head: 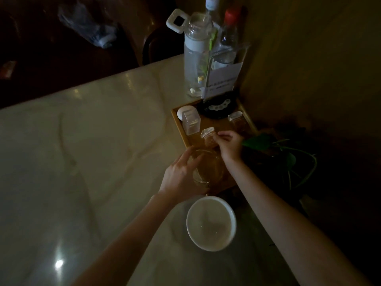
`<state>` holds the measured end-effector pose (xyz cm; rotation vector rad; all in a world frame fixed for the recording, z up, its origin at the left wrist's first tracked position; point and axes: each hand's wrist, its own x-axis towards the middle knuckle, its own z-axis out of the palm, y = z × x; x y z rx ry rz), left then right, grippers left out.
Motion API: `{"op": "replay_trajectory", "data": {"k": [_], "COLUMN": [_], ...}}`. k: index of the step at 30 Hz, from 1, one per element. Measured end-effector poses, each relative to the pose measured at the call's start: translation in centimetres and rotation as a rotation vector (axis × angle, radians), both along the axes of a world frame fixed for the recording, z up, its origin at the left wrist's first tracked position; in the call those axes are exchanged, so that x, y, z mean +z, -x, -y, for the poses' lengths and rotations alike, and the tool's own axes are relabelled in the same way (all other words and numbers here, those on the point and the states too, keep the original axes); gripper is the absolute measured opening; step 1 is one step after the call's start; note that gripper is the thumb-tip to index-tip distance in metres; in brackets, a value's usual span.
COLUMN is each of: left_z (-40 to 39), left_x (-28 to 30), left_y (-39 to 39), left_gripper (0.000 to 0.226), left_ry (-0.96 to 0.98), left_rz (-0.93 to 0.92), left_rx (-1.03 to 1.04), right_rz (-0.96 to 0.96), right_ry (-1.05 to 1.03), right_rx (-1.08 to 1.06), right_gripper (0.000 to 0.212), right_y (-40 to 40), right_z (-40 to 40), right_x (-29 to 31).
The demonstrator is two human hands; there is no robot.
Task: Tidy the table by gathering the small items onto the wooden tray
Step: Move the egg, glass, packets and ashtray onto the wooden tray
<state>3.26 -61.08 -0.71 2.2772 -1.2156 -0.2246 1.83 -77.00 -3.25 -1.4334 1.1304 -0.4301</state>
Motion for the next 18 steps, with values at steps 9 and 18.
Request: {"op": "replay_trajectory", "data": {"k": [9,18], "left_z": [0.5,0.3], "left_x": [-1.3,-1.8], "left_y": [0.1,0.1], "left_gripper": [0.090,0.089], "left_ry": [-0.092,-0.041], "left_rz": [-0.075,-0.086], "left_rx": [-0.011,-0.033], "right_rz": [-0.134,-0.171], "right_ry": [0.161,0.232], "right_rx": [0.085,0.207], "right_gripper": [0.023,0.015], "right_y": [-0.2,0.7], "right_z": [0.1,0.2], "right_x": [-0.7,0.2]}}
